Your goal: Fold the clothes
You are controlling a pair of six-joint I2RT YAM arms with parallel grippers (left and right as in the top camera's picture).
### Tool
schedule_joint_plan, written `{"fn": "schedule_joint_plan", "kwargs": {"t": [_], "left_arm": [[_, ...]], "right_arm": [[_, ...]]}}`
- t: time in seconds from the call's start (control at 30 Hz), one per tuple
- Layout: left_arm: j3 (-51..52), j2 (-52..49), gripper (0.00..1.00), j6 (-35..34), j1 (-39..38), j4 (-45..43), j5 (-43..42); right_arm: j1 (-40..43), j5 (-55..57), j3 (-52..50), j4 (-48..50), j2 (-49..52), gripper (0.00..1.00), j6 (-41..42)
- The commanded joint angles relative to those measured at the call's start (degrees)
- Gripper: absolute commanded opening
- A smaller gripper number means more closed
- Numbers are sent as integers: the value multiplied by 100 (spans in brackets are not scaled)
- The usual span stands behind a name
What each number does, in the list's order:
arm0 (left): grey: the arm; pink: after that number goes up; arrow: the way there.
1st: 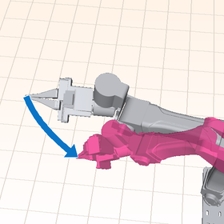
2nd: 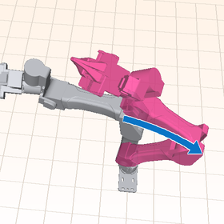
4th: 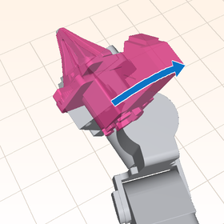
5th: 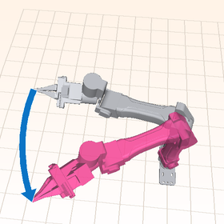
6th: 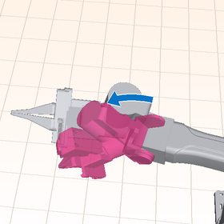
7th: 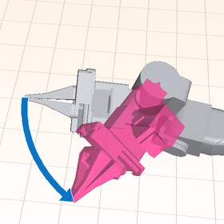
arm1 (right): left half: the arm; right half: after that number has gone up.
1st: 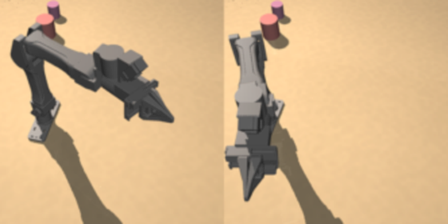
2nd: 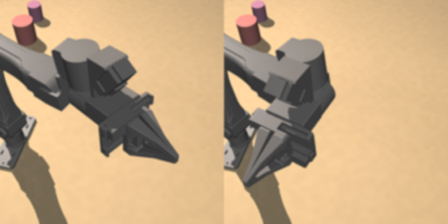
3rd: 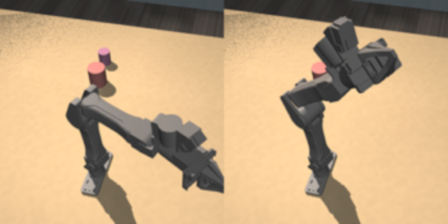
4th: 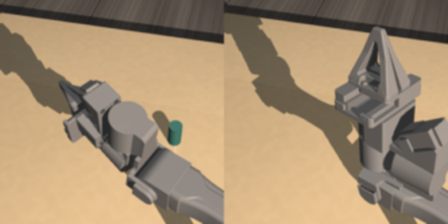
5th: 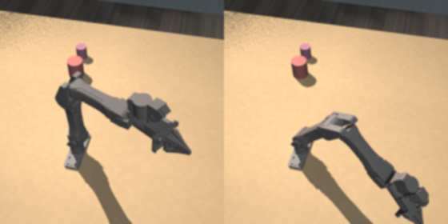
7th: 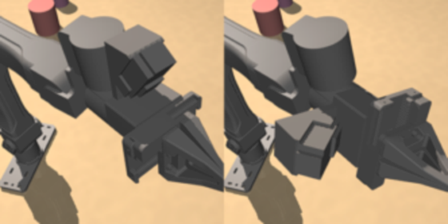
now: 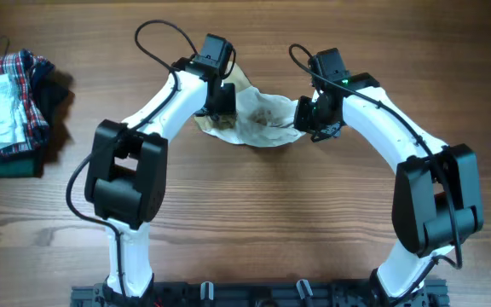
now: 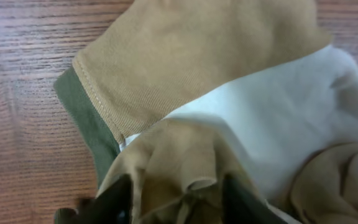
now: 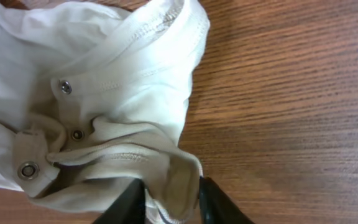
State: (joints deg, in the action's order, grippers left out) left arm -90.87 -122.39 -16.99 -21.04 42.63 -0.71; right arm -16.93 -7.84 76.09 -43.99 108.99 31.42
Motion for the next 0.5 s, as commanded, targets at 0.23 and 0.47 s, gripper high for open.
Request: {"fn": "schedule_joint_plan", "kwargs": {"t": [0.23,0.47], "left_arm": [[-13,50,4,33,-4,188,127],[-13,573,4,24,94,437,979]], "right_arm": [[-13,-289,-83,44,129,4,26],[225,-382,-81,24,127,4,177]]}}
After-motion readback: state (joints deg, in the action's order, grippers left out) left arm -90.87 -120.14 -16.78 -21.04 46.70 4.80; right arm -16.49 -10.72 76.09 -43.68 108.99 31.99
